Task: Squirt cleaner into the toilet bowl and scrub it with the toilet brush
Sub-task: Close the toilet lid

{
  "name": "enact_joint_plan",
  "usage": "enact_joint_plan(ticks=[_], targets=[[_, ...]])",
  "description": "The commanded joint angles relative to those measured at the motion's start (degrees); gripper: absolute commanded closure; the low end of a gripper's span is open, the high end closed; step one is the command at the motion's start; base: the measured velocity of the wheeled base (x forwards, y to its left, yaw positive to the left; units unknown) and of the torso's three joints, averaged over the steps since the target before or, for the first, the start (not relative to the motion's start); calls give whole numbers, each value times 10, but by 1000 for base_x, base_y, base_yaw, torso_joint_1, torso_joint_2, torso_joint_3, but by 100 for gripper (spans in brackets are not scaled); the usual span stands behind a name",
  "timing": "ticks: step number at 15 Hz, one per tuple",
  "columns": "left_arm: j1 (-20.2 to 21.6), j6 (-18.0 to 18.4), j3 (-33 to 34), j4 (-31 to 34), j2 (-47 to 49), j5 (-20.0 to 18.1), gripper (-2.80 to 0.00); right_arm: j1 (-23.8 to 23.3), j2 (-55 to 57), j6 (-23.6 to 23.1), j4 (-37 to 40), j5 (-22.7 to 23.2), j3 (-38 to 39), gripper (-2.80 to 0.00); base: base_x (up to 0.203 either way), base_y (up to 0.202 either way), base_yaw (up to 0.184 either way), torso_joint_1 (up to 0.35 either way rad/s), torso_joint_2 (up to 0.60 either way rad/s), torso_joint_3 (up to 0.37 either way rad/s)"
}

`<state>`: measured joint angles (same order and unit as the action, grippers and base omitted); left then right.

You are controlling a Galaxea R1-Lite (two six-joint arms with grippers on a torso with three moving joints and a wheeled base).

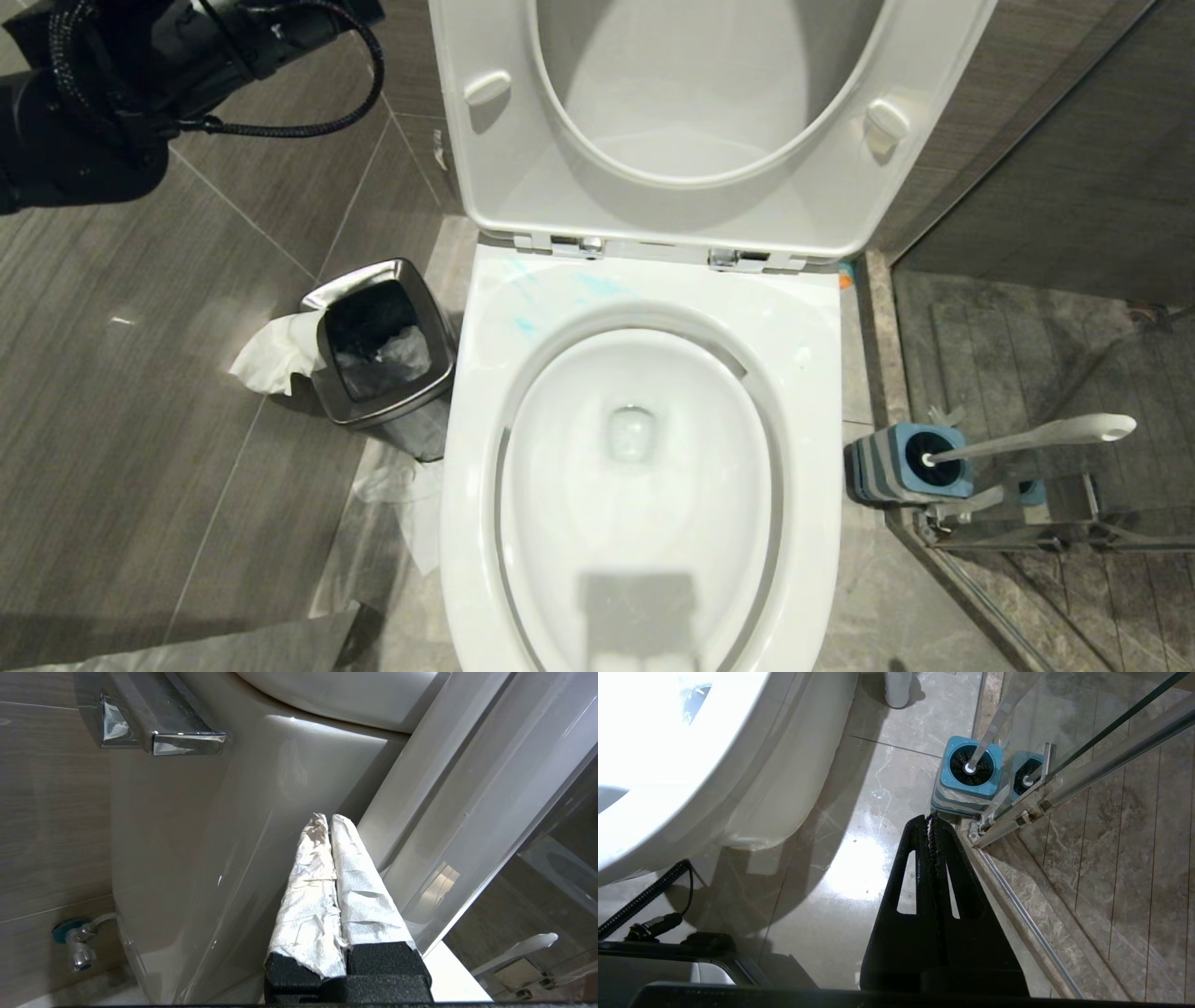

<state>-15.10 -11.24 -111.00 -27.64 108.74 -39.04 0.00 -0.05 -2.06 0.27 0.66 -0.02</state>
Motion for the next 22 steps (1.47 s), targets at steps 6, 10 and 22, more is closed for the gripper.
enact_joint_plan(ticks=[6,10,22], targets=[[-6,-3,34,26,-23,-10,0,0,0,0,0,0,0,0,0,0,0,0,0,0],[-7,-3,121,46,-74,-11,0,0,0,0,0,0,0,0,0,0,0,0,0,0],[-7,-2,307,48,-231,-12,0,0,0,0,0,0,0,0,0,0,0,0,0,0]])
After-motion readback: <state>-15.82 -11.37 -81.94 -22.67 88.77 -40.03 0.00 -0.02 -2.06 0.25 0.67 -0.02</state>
